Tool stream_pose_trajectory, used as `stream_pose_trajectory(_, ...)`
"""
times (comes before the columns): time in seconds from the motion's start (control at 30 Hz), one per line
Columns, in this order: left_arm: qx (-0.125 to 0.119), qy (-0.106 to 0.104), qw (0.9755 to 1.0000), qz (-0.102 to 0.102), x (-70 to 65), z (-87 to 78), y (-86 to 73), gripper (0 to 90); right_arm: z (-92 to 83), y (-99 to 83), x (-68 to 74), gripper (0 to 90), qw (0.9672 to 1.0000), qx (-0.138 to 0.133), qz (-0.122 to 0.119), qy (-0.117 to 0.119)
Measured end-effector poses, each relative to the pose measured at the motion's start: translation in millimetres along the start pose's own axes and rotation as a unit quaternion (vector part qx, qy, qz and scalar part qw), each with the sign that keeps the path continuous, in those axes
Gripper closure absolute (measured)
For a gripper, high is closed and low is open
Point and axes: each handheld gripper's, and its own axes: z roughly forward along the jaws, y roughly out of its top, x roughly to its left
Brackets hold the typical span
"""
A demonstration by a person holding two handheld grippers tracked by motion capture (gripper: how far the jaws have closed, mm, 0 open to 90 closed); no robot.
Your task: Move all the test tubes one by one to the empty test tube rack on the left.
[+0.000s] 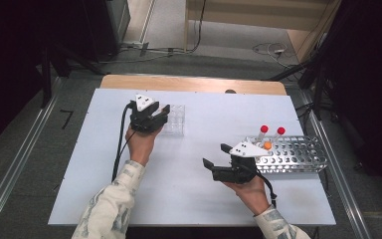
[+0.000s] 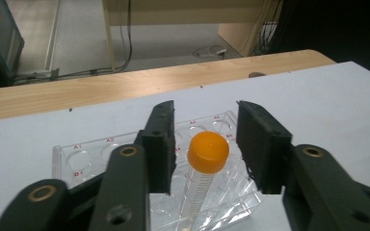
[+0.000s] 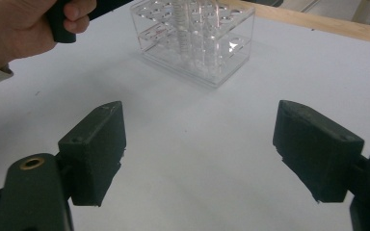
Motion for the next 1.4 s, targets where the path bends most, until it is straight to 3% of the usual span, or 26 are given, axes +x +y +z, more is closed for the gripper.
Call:
stream_pose_trajectory(0.27, -0.008, -0.011, 0.9998, -0.015, -3.1, -10.8, -1.5, 37.7, 0.6, -1.1, 1.3, 13.9, 0.9998, 0.019, -0.004, -0.004)
stream_pose_trajectory(0.37, -0.007, -0.014, 0.9997, -0.019, -5.2, -15.7, -4.1, 33.1, -1.0, -1.2, 0.2, 8.7, 0.9997, 0.024, 0.005, 0.01)
stream_pose_trajectory(0.57, -0.015, -0.021, 0.9995, -0.016, -9.3, -27.8, -8.6, 25.5, -11.8, -3.0, -1.9, 3.7, 0.9998, 0.013, 0.013, 0.011)
stream_pose_trajectory(0.77, -0.015, -0.025, 0.9994, -0.022, -6.8, -36.8, -8.7, 17.5, -31.3, -8.1, -5.4, 4.7, 0.9999, -0.001, 0.01, 0.008)
stream_pose_trajectory(0.93, -0.003, -0.031, 0.9992, -0.027, -2.2, -39.0, -10.6, 13.2, -57.0, -15.0, -11.9, 8.5, 0.9995, -0.028, 0.012, -0.006)
stream_pose_trajectory(1.17, 0.012, -0.03, 0.9989, -0.033, -0.6, -36.3, -14.4, 8.5, -81.5, -26.6, -25.8, 8.5, 0.9985, -0.033, 0.015, -0.042)
stream_pose_trajectory(1.4, 0.006, -0.033, 0.9986, -0.04, -0.8, -37.8, -17.8, 8.2, -99.2, -34.5, -44.2, 10.4, 0.9952, -0.041, 0.028, -0.084)
